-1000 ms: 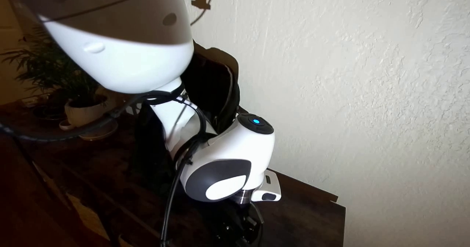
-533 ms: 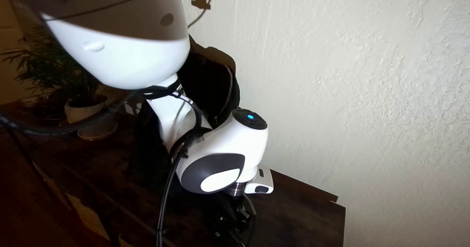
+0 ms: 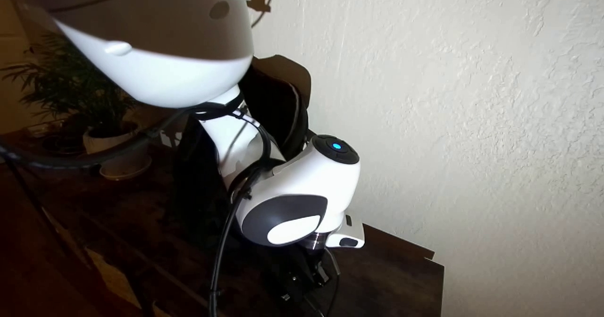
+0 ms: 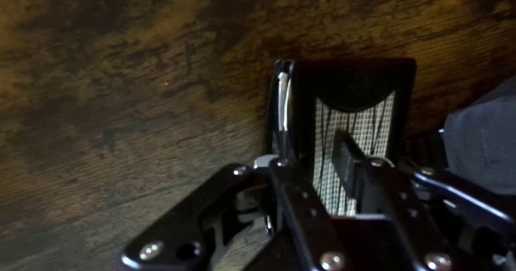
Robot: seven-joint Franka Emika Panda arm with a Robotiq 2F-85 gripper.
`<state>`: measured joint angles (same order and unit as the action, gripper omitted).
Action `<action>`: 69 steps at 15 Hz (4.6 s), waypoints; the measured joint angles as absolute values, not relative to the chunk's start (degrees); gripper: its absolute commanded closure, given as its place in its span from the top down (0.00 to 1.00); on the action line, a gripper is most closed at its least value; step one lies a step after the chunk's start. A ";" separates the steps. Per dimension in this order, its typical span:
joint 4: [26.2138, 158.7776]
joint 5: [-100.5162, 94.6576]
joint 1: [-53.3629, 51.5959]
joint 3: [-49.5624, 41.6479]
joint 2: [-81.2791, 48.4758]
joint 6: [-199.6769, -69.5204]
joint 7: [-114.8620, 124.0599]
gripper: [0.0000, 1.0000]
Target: Get the wallet from the top of the cabinet and put it in the backpack
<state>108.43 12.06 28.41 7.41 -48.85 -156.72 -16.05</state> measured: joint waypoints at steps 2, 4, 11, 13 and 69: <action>108.33 12.72 29.16 7.83 -48.66 -156.53 -16.46 0.00; 108.21 13.64 30.01 8.54 -48.57 -156.03 -17.39 0.00; 106.65 17.24 33.55 11.73 -48.25 -153.37 -21.86 0.01; 106.13 17.29 33.81 12.01 -47.31 -153.38 -22.99 0.01; 119.05 -6.42 14.48 -3.43 -34.80 -160.32 -20.25 1.00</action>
